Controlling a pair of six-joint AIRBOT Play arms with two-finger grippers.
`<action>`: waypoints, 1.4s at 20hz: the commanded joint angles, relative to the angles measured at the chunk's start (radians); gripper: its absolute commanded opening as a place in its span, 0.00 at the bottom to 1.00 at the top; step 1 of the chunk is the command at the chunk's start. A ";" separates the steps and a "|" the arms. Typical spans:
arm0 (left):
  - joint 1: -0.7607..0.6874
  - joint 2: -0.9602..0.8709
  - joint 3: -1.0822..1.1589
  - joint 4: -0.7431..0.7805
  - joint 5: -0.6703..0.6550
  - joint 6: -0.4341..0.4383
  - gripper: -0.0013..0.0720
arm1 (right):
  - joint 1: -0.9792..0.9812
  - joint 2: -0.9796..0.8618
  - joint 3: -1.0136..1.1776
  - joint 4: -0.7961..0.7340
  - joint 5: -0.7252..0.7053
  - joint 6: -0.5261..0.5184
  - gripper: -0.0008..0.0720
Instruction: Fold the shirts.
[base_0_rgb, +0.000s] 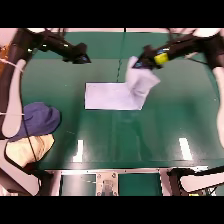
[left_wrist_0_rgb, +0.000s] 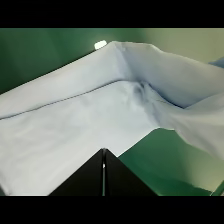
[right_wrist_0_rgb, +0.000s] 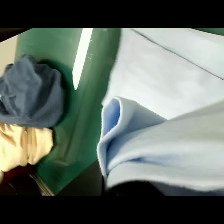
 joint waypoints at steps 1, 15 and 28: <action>0.091 0.051 -0.003 0.022 -0.113 0.070 0.04 | 0.247 -0.091 -0.001 -0.016 -0.285 0.066 0.04; 0.133 0.051 -0.027 0.130 -0.158 0.118 0.04 | -0.050 -0.103 -0.035 -0.298 -0.165 0.151 0.47; 0.133 0.051 -0.027 0.254 -0.137 0.082 0.04 | -0.093 -0.269 -0.439 0.190 -0.294 -0.254 0.71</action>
